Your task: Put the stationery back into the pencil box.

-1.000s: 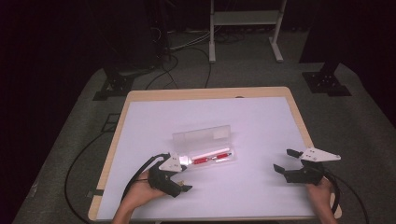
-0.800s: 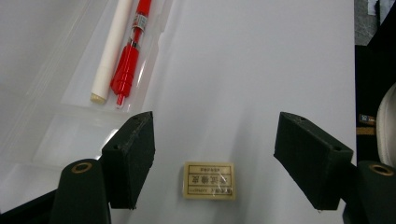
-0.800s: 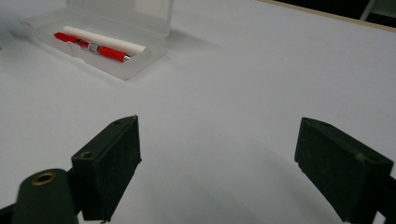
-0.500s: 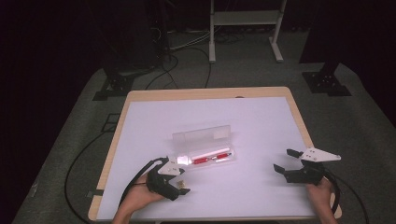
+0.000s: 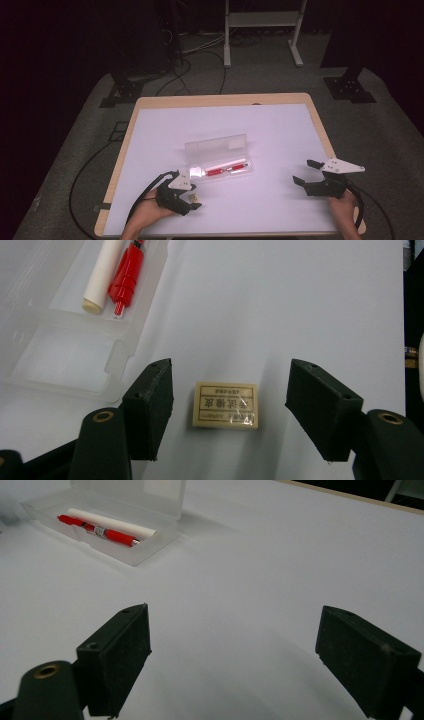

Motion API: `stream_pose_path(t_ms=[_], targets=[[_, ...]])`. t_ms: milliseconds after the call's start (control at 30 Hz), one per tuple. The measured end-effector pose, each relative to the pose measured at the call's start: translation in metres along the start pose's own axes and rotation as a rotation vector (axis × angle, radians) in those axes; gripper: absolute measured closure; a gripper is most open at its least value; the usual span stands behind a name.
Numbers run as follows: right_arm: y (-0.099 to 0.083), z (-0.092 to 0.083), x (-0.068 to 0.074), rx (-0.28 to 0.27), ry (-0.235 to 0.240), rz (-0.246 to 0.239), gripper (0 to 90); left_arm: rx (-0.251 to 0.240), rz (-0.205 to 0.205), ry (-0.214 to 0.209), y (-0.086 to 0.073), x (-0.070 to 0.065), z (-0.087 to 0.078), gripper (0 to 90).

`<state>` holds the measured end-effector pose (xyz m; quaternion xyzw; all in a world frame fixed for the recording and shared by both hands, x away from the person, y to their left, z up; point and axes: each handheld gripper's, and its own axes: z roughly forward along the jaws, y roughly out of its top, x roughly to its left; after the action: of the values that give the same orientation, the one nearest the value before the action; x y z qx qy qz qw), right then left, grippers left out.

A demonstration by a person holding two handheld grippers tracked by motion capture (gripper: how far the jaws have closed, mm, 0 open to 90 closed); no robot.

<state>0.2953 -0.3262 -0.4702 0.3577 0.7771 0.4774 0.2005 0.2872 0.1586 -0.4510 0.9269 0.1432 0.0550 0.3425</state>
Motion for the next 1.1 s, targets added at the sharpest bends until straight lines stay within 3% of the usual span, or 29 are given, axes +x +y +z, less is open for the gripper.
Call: stream_pose_path(t_ms=[667, 900, 1100], targets=[[0.0, -0.0001, 0.0001, -0.001, 0.0, -0.001, 13.6, 0.03, 0.015, -0.01, -0.0065, 0.0024, 0.0048, 57.6], [0.0, -0.0003, 0.0, -0.002, 0.0, 0.0, 13.6, 0.036, 0.02, -0.016, -0.0056, 0.0014, 0.0041, 58.7], [0.0, -0.0002, 0.0001, -0.002, 0.0, 0.0, 13.6, 0.012, 0.022, -0.009, -0.0026, 0.0025, -0.0017, 58.8]])
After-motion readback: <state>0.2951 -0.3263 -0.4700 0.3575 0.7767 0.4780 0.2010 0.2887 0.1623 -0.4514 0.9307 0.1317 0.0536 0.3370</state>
